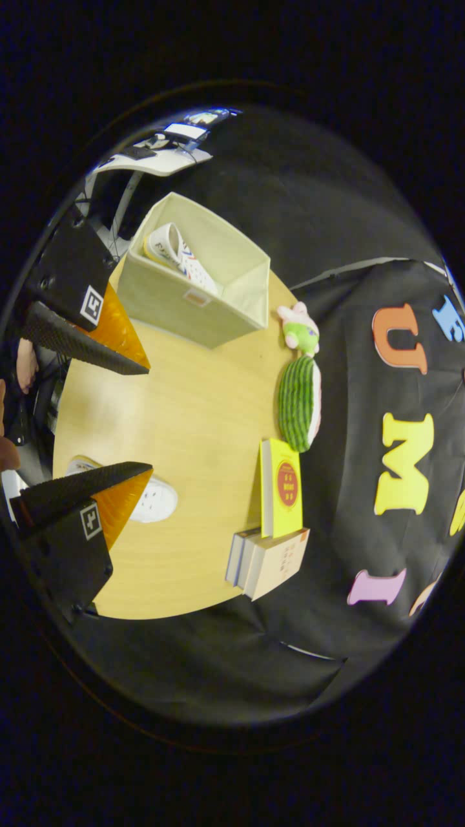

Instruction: Open the storage box then place both shoes into the box .Put the left shoe in first, then the right shoe, with the right side of both shoes facing outward in a uniform manner.

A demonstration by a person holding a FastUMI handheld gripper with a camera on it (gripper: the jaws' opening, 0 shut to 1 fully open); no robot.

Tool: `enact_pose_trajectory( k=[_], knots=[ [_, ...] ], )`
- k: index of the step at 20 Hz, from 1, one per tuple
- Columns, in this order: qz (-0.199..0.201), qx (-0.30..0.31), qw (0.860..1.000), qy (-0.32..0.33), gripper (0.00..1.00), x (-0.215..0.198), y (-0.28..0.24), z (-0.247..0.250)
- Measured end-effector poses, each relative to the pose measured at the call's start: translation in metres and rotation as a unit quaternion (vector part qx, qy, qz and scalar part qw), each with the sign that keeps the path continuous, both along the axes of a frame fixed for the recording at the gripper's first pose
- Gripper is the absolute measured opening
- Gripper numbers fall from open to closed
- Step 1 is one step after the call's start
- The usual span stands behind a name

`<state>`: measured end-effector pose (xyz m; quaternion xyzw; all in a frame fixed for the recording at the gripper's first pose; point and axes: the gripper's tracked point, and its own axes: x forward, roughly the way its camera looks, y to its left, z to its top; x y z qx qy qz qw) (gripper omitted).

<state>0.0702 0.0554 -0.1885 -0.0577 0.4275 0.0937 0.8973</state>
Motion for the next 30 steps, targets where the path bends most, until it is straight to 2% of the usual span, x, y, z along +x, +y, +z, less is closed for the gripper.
enact_pose_trajectory(
  k=[4,8,12,15,20,22,24,25,28,29,30],
  knots=[
    [-0.055,-0.012,0.997,0.052,0.85,-0.003,-0.07,-0.053],
    [-0.083,-0.038,0.991,0.101,0.85,-0.007,-0.115,-0.103],
    [-0.094,-0.025,0.986,0.137,0.85,-0.004,-0.123,-0.138],
    [-0.104,-0.019,0.984,0.141,0.85,0.002,-0.127,-0.149],
    [-0.122,0.026,0.978,0.165,0.83,0.007,-0.124,-0.168],
    [-0.121,0.048,0.977,0.167,0.78,0.008,-0.12,-0.17],
    [-0.133,0.071,0.973,0.173,0.51,0.006,-0.114,-0.166],
    [-0.138,0.068,0.972,0.176,0.42,0.007,-0.115,-0.167],
    [-0.151,0.072,0.971,0.17,0.29,0.008,-0.118,-0.166],
    [-0.161,0.081,0.969,0.169,0.18,0.008,-0.118,-0.163],
    [-0.17,0.099,0.966,0.17,0.12,0.009,-0.116,-0.161]
  ],
)
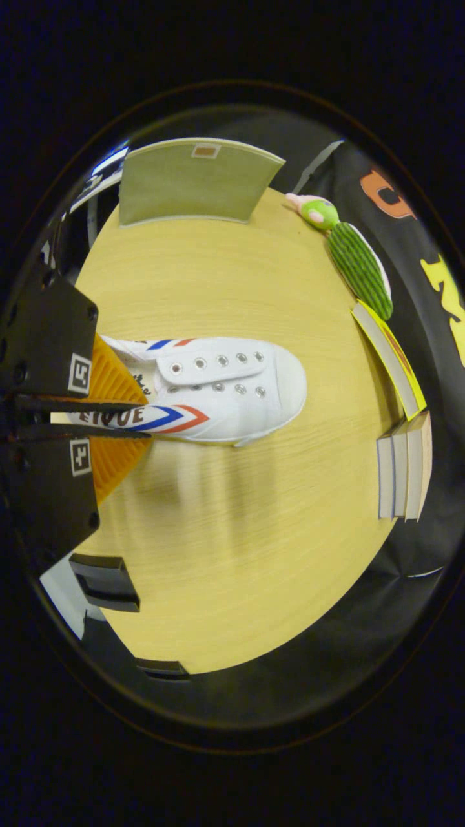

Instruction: Open the storage box then place both shoes into the box .Put the left shoe in first, then the right shoe, with the right side of both shoes facing outward in a uniform manner.

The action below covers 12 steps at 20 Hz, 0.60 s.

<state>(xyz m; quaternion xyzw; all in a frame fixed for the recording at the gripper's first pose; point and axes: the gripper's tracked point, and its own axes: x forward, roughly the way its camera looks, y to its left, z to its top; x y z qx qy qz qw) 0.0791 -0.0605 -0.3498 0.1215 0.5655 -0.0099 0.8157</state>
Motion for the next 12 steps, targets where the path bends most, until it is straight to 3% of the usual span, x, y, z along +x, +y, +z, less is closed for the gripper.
enact_pose_trajectory(
  k=[1,4,12],
  knots=[
    [-0.014,0.025,1.0,0.001,0.07,-0.001,0.006,0.003],
    [-0.035,0.081,0.996,0.003,0.06,-0.006,0.026,0.016],
    [-0.02,0.139,0.99,-0.024,0.06,-0.019,0.119,0.109]
  ],
)
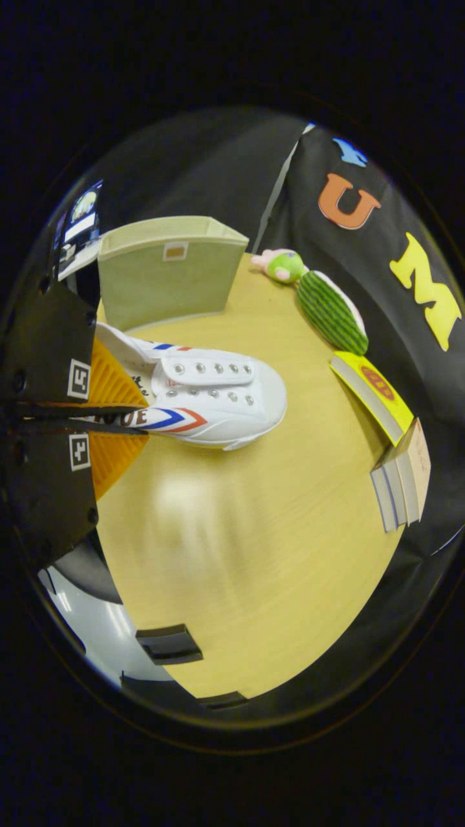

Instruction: Open the storage box then place both shoes into the box .Put the left shoe in first, then the right shoe, with the right side of both shoes facing outward in a uniform manner.

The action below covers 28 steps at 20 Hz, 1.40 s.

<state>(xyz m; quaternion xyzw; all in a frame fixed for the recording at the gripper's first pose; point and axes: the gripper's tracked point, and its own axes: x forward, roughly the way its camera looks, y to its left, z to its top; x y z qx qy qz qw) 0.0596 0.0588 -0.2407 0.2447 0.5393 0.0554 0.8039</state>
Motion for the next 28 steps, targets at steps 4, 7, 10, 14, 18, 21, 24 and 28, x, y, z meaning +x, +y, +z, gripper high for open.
enact_pose_trajectory(
  k=[4,7,10,14,18,21,24,28],
  knots=[
    [0.017,-0.013,0.999,-0.047,0.06,0.009,0.068,0.066],
    [0.041,-0.036,0.996,-0.077,0.06,0.012,0.122,0.095],
    [0.06,-0.052,0.992,-0.095,0.06,0.012,0.17,0.102],
    [0.063,-0.063,0.992,-0.091,0.06,0.012,0.213,0.087],
    [0.069,-0.079,0.991,-0.08,0.06,0.011,0.236,0.065],
    [0.067,-0.078,0.992,-0.076,0.06,0.016,0.248,0.055],
    [0.052,-0.071,0.993,-0.081,0.06,0.025,0.253,0.051],
    [0.036,-0.063,0.994,-0.087,0.06,0.032,0.257,0.048]
  ],
)
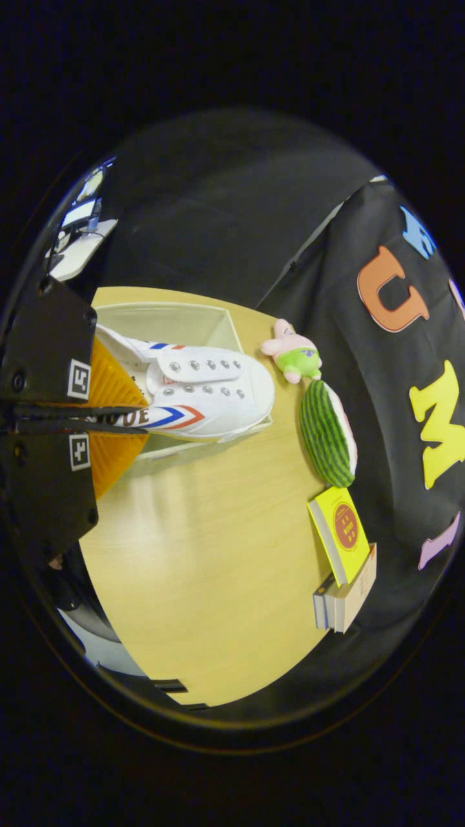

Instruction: Open the storage box then place both shoes into the box .Put the left shoe in first, then the right shoe, with the right side of both shoes facing outward in a uniform manner.

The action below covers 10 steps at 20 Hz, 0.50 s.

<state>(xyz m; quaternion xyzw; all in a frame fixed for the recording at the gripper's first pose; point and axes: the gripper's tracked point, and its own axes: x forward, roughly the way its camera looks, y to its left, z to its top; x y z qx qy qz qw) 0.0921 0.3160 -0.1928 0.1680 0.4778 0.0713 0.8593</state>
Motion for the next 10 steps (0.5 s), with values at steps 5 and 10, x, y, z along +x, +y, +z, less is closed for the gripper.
enact_pose_trajectory(
  k=[5,10],
  knots=[
    [0.032,0.021,0.998,-0.051,0.37,0.008,0.015,0.018],
    [0.052,0.002,0.991,-0.127,0.66,0.008,0.006,0.046]
  ],
)
